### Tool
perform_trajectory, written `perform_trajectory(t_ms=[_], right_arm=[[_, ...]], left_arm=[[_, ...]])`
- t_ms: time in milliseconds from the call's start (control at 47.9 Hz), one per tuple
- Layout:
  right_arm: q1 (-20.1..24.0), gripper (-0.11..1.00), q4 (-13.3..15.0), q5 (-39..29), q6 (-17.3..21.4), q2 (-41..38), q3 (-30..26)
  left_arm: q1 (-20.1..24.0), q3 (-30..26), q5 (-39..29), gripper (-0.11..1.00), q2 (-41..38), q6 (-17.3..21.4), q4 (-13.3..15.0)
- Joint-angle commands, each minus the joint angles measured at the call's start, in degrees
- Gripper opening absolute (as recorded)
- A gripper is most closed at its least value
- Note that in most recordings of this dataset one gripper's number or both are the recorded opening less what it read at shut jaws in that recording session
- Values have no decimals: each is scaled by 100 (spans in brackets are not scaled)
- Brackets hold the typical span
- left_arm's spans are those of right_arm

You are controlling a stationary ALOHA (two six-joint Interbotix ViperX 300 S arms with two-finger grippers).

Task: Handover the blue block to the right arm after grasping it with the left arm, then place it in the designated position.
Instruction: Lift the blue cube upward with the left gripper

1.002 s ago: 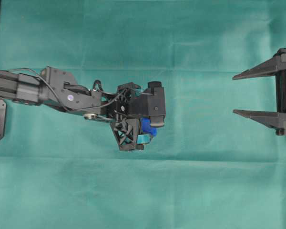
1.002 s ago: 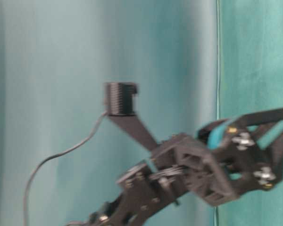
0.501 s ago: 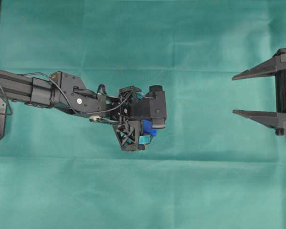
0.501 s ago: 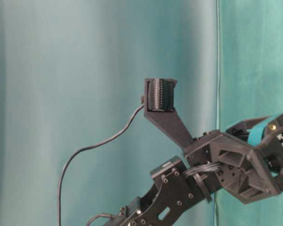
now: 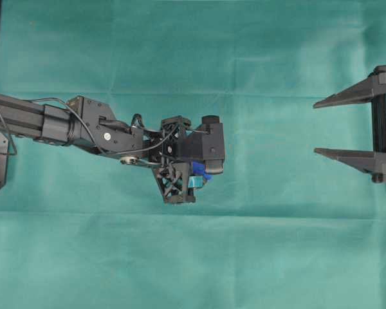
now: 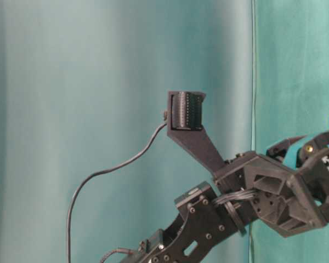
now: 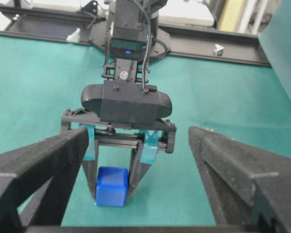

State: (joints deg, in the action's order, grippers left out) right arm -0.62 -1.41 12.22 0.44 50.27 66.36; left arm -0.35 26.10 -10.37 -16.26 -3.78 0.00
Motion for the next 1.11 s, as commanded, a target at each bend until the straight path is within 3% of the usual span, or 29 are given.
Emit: perform_trajectory(t_ms=[0, 501, 1086], right_arm=[[-18, 95, 0, 18, -9, -35, -123], [-18, 95, 0, 18, -9, -53, -123], [-18, 95, 9, -35, -9, -62, -132]], left_arm=[[9, -70, 18, 46, 105, -9, -9], [-35, -132, -352, 46, 439, -26, -18], [-79, -325, -1037, 46, 1811, -18, -18]])
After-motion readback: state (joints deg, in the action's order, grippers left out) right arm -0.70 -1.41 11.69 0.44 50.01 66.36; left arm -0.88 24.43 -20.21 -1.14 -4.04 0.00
